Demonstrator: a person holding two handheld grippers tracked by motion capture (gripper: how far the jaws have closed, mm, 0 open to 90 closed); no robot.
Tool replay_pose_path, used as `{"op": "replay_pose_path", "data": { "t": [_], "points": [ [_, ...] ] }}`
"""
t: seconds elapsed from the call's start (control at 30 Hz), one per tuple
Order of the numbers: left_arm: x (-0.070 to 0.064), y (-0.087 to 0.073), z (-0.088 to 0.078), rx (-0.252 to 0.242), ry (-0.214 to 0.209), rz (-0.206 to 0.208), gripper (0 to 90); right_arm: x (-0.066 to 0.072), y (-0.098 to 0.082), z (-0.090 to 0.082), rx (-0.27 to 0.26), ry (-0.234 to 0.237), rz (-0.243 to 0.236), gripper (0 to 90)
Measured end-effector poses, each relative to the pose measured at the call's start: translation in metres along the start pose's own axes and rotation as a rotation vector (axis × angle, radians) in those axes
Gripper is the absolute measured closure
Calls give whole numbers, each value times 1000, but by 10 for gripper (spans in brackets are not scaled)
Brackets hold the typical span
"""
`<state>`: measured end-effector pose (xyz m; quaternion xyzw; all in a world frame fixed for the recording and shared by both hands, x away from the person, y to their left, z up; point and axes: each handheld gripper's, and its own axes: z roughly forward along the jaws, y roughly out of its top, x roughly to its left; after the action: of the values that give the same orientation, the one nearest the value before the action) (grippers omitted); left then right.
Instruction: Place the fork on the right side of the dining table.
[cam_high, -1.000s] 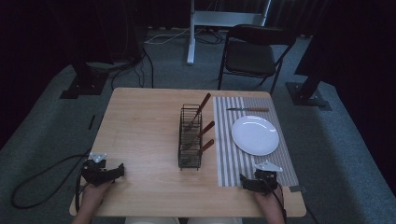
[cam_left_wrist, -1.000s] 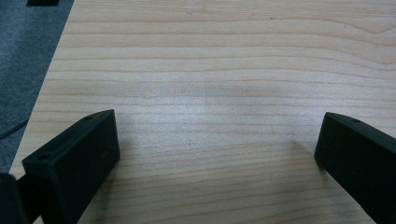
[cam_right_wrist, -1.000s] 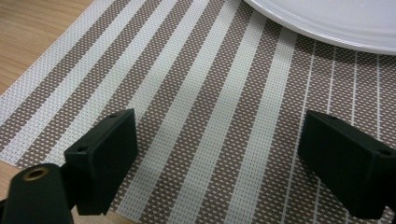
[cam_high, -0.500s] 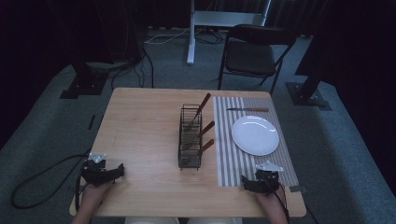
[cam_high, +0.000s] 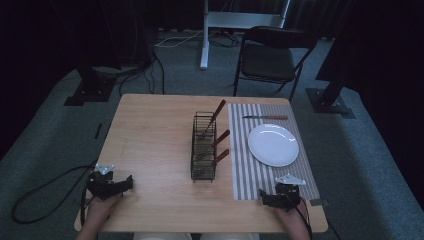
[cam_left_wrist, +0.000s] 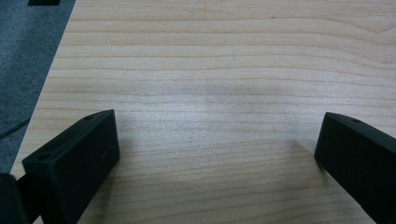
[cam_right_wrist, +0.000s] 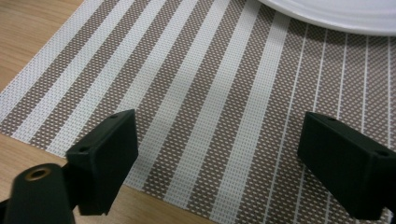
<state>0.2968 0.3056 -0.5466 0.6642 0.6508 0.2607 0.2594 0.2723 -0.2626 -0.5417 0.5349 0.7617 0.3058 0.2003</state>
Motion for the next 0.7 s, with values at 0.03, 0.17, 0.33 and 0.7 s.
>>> {"op": "replay_pose_path", "data": {
  "t": [0.03,0.17,0.33,0.7],
  "points": [
    [0,0,0,0,0,0,2,1,1,-1,-1,7,-8,136],
    [0,0,0,0,0,0,3,7,4,-4,-16,24,-34,136],
    [0,0,0,0,0,0,3,13,8,-6,-26,47,-53,136],
    [0,0,0,0,0,0,2,19,21,-12,-49,100,-43,137]
  ]
}}
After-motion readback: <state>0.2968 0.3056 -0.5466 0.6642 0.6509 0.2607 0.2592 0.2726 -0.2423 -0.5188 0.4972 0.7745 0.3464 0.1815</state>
